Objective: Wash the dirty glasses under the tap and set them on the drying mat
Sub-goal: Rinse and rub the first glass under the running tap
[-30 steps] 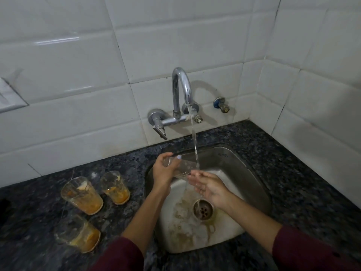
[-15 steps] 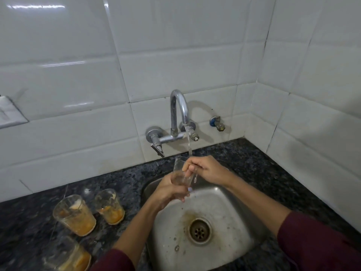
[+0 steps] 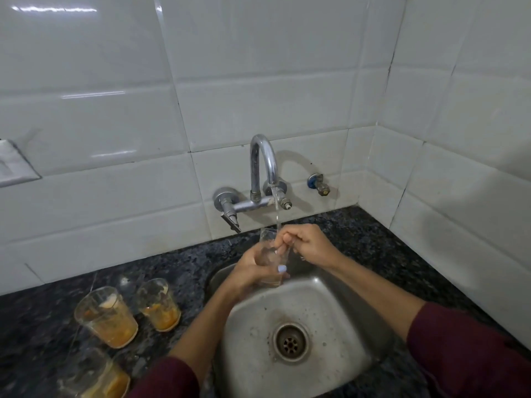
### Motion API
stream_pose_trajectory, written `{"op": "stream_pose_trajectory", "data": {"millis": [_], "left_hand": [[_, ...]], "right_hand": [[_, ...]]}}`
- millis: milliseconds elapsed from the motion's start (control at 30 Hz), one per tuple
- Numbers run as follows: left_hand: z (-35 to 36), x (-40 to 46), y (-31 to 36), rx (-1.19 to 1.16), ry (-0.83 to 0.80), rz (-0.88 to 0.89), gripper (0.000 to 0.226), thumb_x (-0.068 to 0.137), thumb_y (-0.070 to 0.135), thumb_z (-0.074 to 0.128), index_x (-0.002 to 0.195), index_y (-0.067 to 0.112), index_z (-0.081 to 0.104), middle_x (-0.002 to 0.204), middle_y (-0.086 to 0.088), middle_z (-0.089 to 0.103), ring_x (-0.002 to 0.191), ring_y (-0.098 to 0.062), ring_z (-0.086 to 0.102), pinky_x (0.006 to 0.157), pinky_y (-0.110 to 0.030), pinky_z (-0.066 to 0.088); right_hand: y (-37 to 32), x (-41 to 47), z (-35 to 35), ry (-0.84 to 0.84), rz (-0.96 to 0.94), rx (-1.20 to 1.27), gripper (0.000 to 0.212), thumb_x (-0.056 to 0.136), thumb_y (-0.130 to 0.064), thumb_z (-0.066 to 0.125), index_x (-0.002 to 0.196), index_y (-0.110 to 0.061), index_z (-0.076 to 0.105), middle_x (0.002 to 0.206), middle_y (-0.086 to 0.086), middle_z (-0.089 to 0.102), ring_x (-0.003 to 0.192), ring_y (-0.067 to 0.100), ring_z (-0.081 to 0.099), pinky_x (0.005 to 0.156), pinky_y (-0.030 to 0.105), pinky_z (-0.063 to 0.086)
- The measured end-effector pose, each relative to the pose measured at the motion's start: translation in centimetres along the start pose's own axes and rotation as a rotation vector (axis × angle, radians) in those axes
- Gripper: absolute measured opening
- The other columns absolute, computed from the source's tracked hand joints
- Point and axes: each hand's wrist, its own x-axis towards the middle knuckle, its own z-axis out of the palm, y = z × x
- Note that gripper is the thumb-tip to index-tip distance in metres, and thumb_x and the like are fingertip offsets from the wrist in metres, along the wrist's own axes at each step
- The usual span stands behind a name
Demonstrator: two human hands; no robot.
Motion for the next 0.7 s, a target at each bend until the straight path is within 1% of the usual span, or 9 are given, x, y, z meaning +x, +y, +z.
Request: {"op": "stream_pose_trajectory", "data": {"millis": [67, 200, 267, 333, 400, 500, 567, 633, 700], "left_hand": [[0.0, 0.1, 0.3, -0.148, -0.093, -0.031, 0.059, 0.063, 0.005, 0.08, 0.115, 0.002, 0.053, 0.093, -0.014, 0.068, 0.072, -0.03, 0.068, 0.072, -0.043, 0.058], [1.4, 0.7, -0.4, -0.016, 0.172, 0.02, 0.06, 0.054, 0.005, 0.075, 0.11, 0.008, 0.052, 0.085, -0.012, 0.064, 0.06, -0.017, 0.061, 0.054, -0.031, 0.051], [2.4, 0.8, -0.5, 0.151, 0.339, 0.072, 0.061, 0.049, 0.012, 0.074, 0.107, 0.017, 0.053, 0.091, -0.007, 0.064, 0.068, -0.014, 0.06, 0.056, -0.027, 0.05], [3.6, 0.6, -0.5, 0.358, 0.516, 0.083, 0.059, 0.061, 0.017, 0.075, 0.115, 0.02, 0.05, 0.096, -0.001, 0.065, 0.078, -0.012, 0.062, 0.062, -0.021, 0.051], [4.1, 0.5, -0.8, 0.483, 0.582, 0.085, 0.062, 0.068, 0.029, 0.075, 0.122, 0.023, 0.045, 0.1, 0.003, 0.065, 0.086, -0.015, 0.063, 0.067, -0.024, 0.052], [3.2, 0.1, -0.4, 0.394, 0.374, 0.034, 0.068, 0.064, 0.026, 0.081, 0.12, 0.022, 0.043, 0.103, 0.002, 0.062, 0.084, -0.012, 0.064, 0.057, -0.018, 0.051], [1.7, -0.1, 0.1, 0.09, 0.157, -0.034, 0.074, 0.059, 0.022, 0.085, 0.122, 0.015, 0.048, 0.103, -0.007, 0.065, 0.08, -0.02, 0.067, 0.061, -0.03, 0.056], [0.8, -0.4, 0.4, -0.147, -0.009, -0.085, 0.068, 0.063, 0.012, 0.082, 0.123, 0.011, 0.051, 0.096, -0.01, 0.066, 0.074, -0.028, 0.068, 0.066, -0.041, 0.059], [0.8, -0.3, 0.0, -0.14, 0.013, -0.104, 0.068, 0.06, 0.01, 0.081, 0.122, 0.009, 0.052, 0.088, -0.006, 0.068, 0.07, -0.027, 0.067, 0.073, -0.049, 0.056]], "right_hand": [[0.0, 0.1, -0.1, -0.046, -0.021, 0.017, 0.019, 0.093, -0.003, 0.05, 0.086, 0.0, 0.068, 0.07, 0.006, 0.069, 0.063, 0.0, 0.065, 0.062, 0.01, 0.047], [-0.2, 0.1, 1.3, 0.057, 0.046, -0.036, 0.023, 0.094, -0.006, 0.048, 0.083, -0.003, 0.068, 0.07, 0.01, 0.069, 0.055, 0.006, 0.062, 0.058, 0.02, 0.053], [-0.4, 0.1, 2.2, 0.133, 0.091, -0.135, 0.024, 0.093, -0.005, 0.046, 0.084, -0.003, 0.068, 0.073, 0.011, 0.069, 0.063, 0.012, 0.063, 0.065, 0.026, 0.053], [-0.6, 0.3, 3.2, 0.168, 0.136, -0.275, 0.021, 0.09, -0.006, 0.047, 0.086, -0.008, 0.068, 0.08, 0.01, 0.071, 0.077, 0.018, 0.065, 0.078, 0.029, 0.052], [-0.7, 0.5, 3.7, 0.162, 0.207, -0.279, 0.021, 0.088, -0.004, 0.047, 0.086, -0.011, 0.067, 0.081, 0.007, 0.07, 0.08, 0.018, 0.065, 0.079, 0.029, 0.052], [-0.7, 0.2, 2.6, 0.147, 0.311, -0.076, 0.025, 0.093, -0.005, 0.047, 0.081, -0.013, 0.068, 0.069, 0.0, 0.067, 0.063, 0.003, 0.061, 0.058, 0.017, 0.047], [-0.4, -0.2, 1.5, 0.102, 0.271, 0.137, 0.025, 0.095, -0.007, 0.046, 0.08, -0.011, 0.067, 0.066, 0.001, 0.065, 0.058, 0.001, 0.06, 0.056, 0.012, 0.044], [-0.2, -0.5, 1.1, 0.037, 0.209, 0.267, 0.025, 0.095, -0.007, 0.045, 0.081, -0.008, 0.066, 0.067, 0.004, 0.064, 0.055, 0.001, 0.059, 0.053, 0.01, 0.041], [0.0, -0.4, 1.4, 0.018, 0.189, 0.205, 0.026, 0.096, -0.008, 0.044, 0.082, -0.007, 0.066, 0.067, 0.005, 0.064, 0.056, 0.001, 0.058, 0.055, 0.01, 0.041]]}}
